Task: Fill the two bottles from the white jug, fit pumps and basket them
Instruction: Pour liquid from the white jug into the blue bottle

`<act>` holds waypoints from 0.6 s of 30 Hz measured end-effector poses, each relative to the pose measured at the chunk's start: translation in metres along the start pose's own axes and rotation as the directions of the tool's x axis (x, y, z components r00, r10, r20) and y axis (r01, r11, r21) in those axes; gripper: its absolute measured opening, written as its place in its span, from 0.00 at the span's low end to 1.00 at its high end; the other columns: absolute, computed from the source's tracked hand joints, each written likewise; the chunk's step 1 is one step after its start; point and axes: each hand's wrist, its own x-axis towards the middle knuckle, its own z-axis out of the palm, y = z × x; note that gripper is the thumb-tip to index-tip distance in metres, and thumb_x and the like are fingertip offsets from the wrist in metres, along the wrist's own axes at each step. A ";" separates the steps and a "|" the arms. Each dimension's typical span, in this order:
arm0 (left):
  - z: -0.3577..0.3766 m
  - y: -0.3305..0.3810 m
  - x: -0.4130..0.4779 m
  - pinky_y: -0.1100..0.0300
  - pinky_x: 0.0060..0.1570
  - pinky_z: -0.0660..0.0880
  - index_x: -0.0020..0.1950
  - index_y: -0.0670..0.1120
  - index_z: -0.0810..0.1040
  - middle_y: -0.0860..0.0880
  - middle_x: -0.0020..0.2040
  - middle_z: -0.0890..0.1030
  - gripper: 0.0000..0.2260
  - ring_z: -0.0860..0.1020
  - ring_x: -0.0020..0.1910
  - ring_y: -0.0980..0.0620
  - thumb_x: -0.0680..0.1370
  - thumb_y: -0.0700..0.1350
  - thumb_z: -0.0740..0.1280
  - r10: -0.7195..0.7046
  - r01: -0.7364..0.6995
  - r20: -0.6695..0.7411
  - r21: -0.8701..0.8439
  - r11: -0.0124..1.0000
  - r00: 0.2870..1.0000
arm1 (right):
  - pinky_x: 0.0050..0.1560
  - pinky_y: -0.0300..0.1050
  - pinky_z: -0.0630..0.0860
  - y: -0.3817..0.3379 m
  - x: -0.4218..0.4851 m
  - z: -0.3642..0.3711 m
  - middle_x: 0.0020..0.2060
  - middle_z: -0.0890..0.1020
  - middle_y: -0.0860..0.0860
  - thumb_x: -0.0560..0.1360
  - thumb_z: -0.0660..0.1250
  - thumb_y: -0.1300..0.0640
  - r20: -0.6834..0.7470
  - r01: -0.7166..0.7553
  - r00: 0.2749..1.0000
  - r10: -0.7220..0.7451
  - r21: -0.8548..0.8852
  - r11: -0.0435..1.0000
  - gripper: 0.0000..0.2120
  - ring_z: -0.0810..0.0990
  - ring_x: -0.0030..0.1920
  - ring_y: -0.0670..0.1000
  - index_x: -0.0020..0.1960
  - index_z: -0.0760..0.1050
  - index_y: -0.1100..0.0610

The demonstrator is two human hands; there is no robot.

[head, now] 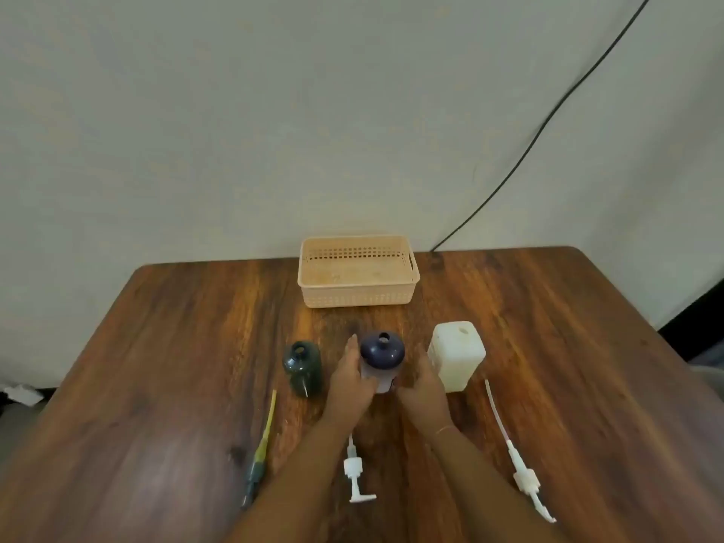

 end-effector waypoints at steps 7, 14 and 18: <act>0.006 -0.003 0.004 0.56 0.70 0.64 0.74 0.43 0.57 0.44 0.71 0.68 0.29 0.66 0.70 0.48 0.74 0.31 0.61 -0.045 0.047 0.029 -0.072 0.996 0.999 | 0.57 0.33 0.69 0.003 0.004 0.010 0.57 0.78 0.49 0.71 0.66 0.65 0.055 -0.009 0.998 0.007 0.031 0.999 0.23 0.75 0.58 0.47 0.65 0.69 0.55; 0.012 -0.010 -0.016 0.53 0.72 0.63 0.74 0.45 0.57 0.48 0.72 0.67 0.30 0.65 0.71 0.50 0.74 0.32 0.62 -0.011 0.013 0.035 -0.057 0.998 0.999 | 0.55 0.19 0.63 0.009 -0.025 0.001 0.58 0.75 0.44 0.73 0.63 0.68 0.039 0.037 0.999 -0.038 0.026 0.999 0.24 0.71 0.59 0.41 0.67 0.67 0.52; 0.019 -0.019 -0.033 0.54 0.71 0.64 0.74 0.45 0.57 0.49 0.72 0.67 0.29 0.65 0.71 0.51 0.75 0.34 0.63 -0.006 0.007 0.034 -0.047 0.999 0.999 | 0.65 0.38 0.66 0.015 -0.040 -0.001 0.59 0.73 0.44 0.74 0.63 0.67 0.053 0.008 0.999 -0.009 0.029 1.000 0.25 0.71 0.62 0.44 0.69 0.64 0.53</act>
